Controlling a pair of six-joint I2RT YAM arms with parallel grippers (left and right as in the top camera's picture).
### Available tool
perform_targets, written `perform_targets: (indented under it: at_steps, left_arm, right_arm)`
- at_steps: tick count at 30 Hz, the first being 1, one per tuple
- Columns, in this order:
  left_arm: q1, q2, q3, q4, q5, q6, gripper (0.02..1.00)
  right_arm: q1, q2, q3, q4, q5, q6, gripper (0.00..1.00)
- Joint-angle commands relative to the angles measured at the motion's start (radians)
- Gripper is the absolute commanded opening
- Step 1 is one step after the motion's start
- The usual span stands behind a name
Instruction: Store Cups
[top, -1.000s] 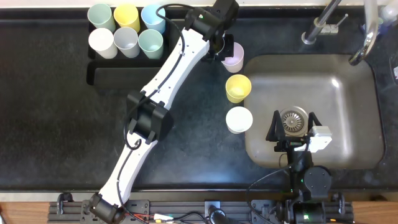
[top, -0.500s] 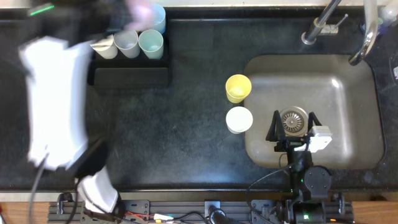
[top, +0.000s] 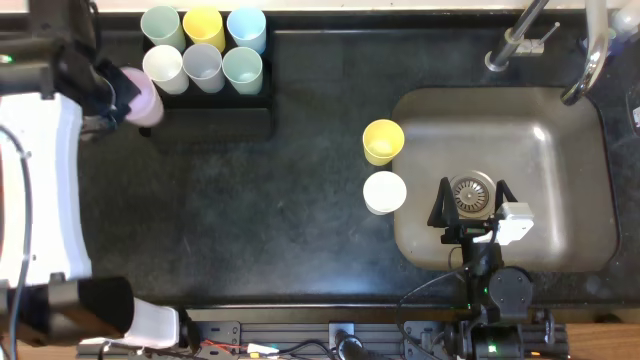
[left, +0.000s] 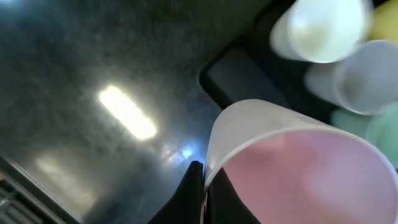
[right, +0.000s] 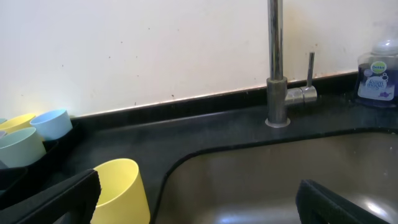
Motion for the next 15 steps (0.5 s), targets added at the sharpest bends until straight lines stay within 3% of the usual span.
perform_targets:
  at_steps: [1, 7, 15]
  left_arm:
    - [0.078, -0.017, -0.114, 0.09, 0.129, -0.011, 0.036]
    - [0.168, 0.052, -0.136, 0.132, 0.215, -0.017, 0.036]
    - [0.105, 0.156, -0.136, 0.24, 0.216, -0.073, 0.036]
  right_arm:
    - [-0.006, -0.007, -0.013, 0.005, -0.011, -0.003, 0.998]
    - [-0.006, -0.007, -0.013, 0.004, -0.011, -0.003, 0.998]
    - [-0.006, -0.007, -0.013, 0.005, -0.011, -0.003, 0.996]
